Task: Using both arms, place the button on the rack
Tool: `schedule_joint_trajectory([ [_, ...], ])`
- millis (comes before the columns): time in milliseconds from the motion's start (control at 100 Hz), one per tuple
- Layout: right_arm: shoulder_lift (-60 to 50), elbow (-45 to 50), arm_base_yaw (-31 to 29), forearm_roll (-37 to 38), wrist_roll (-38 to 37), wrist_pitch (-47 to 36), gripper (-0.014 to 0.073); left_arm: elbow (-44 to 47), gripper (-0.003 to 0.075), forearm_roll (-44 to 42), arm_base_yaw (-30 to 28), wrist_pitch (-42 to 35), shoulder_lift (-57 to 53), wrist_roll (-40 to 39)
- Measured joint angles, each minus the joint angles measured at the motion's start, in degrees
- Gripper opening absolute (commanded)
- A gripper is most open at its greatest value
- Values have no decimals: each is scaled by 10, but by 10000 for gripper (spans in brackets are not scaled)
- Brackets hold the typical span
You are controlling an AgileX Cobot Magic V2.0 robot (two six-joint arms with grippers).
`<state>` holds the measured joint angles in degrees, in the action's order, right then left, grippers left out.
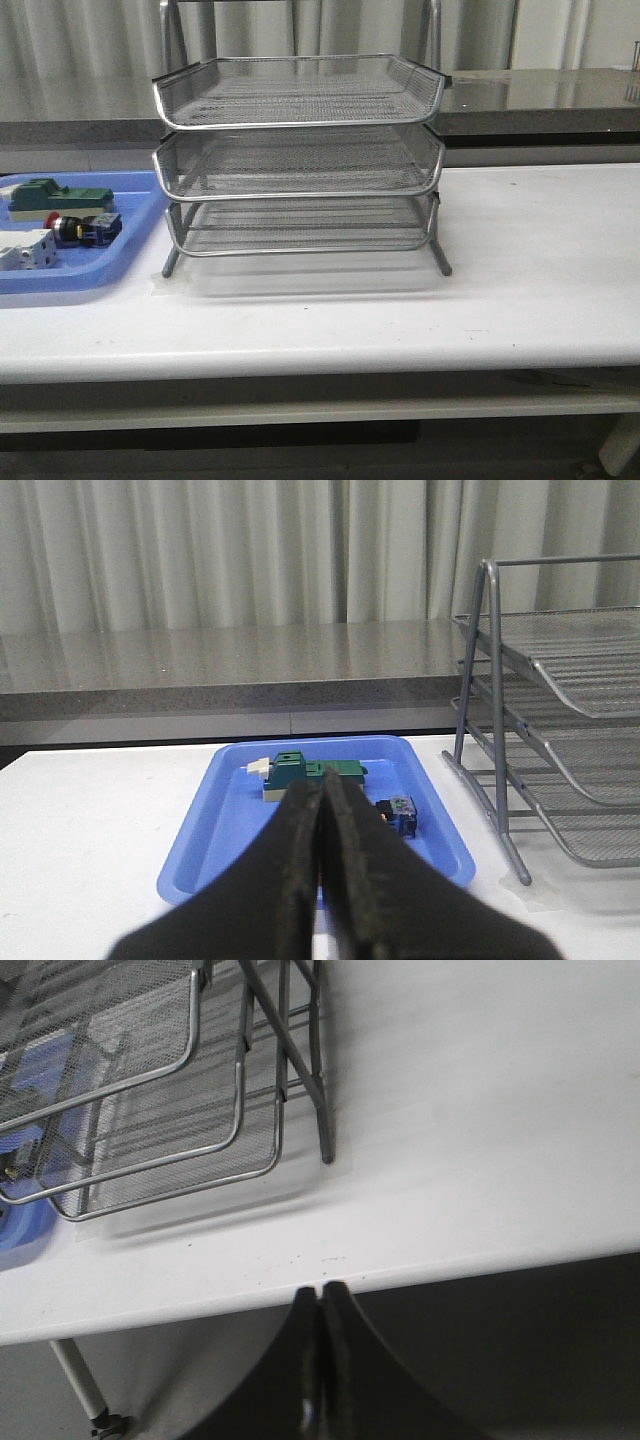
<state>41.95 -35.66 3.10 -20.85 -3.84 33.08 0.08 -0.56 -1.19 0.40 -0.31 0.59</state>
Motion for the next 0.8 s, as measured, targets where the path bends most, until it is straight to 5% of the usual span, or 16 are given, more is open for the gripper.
schedule_joint_trajectory([
  [180, 37, 0, 0, -42, 0, 0, 14, 0, 4, 0, 0, 0, 0, 0],
  [440, 83, 0, 0, -108, 0, -5, 430, 0, 4, 0, 0, 0, 0, 0],
  [800, 186, 0, 12, -227, 62, -77, 441, 0, 4, 0, 0, 0, 0, 0],
])
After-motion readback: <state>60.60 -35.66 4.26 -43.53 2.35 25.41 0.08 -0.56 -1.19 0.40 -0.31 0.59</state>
